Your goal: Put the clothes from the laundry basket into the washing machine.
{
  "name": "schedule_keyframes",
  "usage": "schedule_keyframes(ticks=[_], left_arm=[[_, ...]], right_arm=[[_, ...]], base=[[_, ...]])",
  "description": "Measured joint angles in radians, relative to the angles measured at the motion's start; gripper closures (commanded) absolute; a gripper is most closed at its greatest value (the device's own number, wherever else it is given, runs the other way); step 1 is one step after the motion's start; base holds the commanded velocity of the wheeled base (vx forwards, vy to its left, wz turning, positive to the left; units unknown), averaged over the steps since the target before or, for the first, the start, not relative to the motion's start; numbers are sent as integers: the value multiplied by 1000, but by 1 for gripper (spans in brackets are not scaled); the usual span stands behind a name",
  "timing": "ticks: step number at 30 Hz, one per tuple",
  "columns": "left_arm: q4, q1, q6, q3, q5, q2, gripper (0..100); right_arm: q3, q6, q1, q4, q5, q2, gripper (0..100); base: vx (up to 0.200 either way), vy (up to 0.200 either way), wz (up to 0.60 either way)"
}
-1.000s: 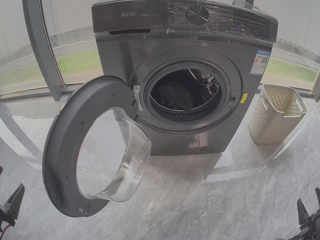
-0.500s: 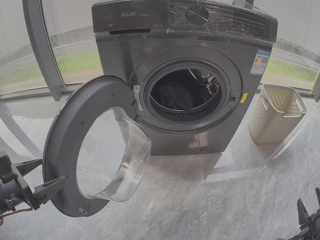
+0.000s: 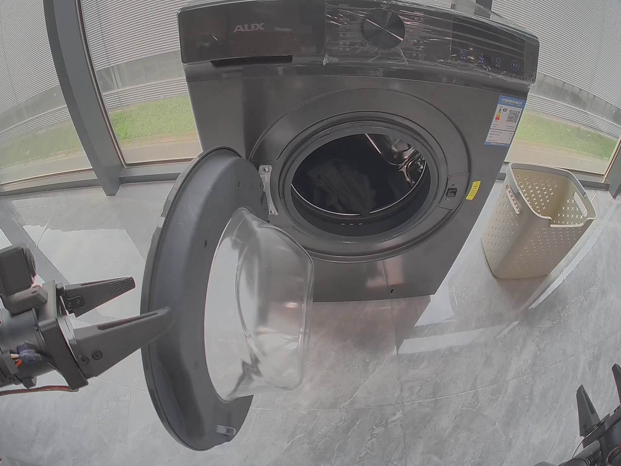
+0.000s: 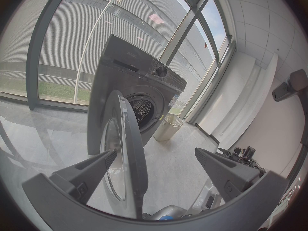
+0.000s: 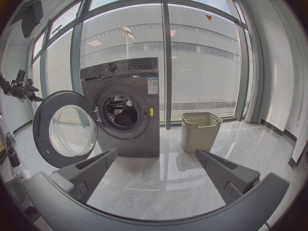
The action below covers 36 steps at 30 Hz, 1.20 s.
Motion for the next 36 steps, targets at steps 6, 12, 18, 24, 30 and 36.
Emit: schedule_keyframes(ticks=[6, 12, 18, 24, 30, 36], left_arm=[[-27, -15, -16, 9, 9, 1, 0], [-32, 26, -8, 21, 49, -39, 0], [-22, 118, 107, 67, 63, -64, 0], [-32, 156, 193, 120, 67, -11, 0], [-64, 143, 209, 118, 63, 72, 0], [-117, 61, 201, 104, 64, 151, 0]], right_arm=[[0, 0, 0, 0, 0, 0, 0], [0, 0, 0, 0, 0, 0, 0], [0, 0, 0, 0, 0, 0, 0], [0, 0, 0, 0, 0, 0, 0], [0, 0, 0, 0, 0, 0, 0], [0, 0, 0, 0, 0, 0, 0]], base=[[0, 0, 0], [0, 0, 0], [0, 0, 0], [0, 0, 0], [0, 0, 0], [0, 0, 0]])
